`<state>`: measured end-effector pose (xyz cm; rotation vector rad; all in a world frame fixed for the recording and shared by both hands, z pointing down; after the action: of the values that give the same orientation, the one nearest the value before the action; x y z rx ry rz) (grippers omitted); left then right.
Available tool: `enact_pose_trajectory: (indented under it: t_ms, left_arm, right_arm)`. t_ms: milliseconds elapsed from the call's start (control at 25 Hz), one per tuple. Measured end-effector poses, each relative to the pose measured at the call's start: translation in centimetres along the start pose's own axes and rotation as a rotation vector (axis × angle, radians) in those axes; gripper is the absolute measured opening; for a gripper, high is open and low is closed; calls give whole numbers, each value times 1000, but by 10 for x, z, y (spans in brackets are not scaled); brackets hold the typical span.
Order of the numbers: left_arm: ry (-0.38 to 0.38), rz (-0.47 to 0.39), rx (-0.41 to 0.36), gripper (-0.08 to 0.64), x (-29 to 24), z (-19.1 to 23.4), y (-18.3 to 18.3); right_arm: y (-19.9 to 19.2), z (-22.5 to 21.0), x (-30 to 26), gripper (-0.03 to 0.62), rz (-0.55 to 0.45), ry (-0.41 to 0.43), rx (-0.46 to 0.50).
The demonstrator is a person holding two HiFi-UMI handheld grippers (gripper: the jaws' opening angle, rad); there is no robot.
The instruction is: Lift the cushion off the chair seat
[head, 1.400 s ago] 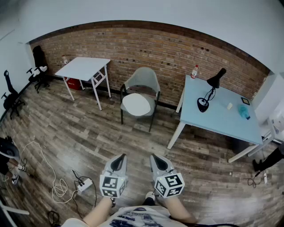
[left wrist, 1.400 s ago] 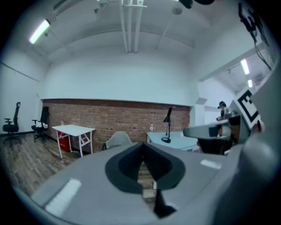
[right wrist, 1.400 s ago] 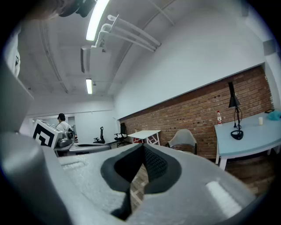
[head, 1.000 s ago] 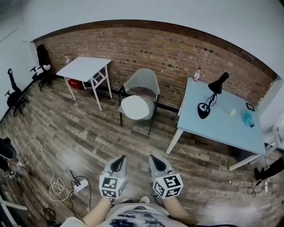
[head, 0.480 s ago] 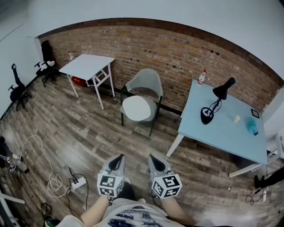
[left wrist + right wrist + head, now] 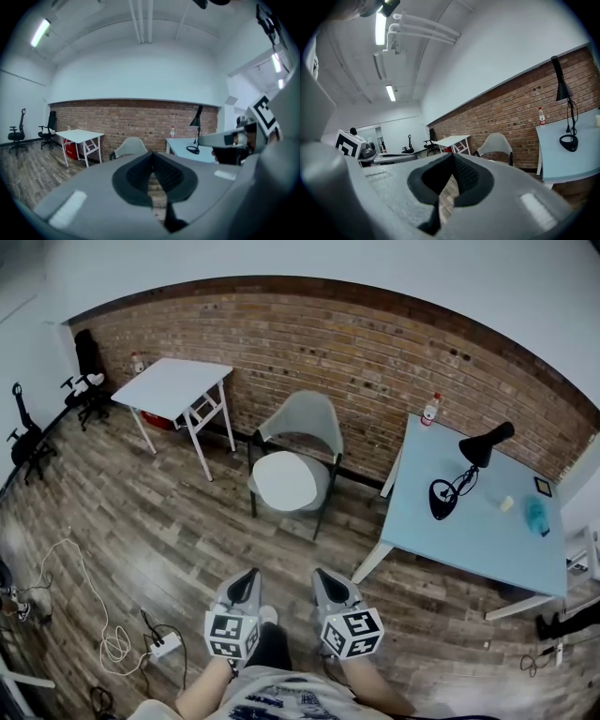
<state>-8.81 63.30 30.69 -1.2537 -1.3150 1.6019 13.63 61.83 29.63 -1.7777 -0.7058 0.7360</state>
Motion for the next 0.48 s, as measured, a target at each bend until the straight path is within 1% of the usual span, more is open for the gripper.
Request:
enact_pose_trajectory:
  t_ms: [240, 480]
  left_arm:
    - [-25, 15, 1, -8, -81, 54, 18]
    - [-49, 22, -10, -8, -154, 117, 39]
  right_arm:
    - [18, -32, -84, -2, 24, -29, -15]
    - [39, -49, -175, -2, 40, -41, -15]
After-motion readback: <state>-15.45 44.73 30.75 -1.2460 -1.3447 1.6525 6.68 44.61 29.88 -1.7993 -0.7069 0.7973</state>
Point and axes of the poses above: the fingertips, and each gripper's own axes: x backward along the fingers, z to its left, y out of its top, the point moved 10 cm from there along x, backward along the fingers, and after that the axes turned 5 degrees about y, right-handed, at the moved point
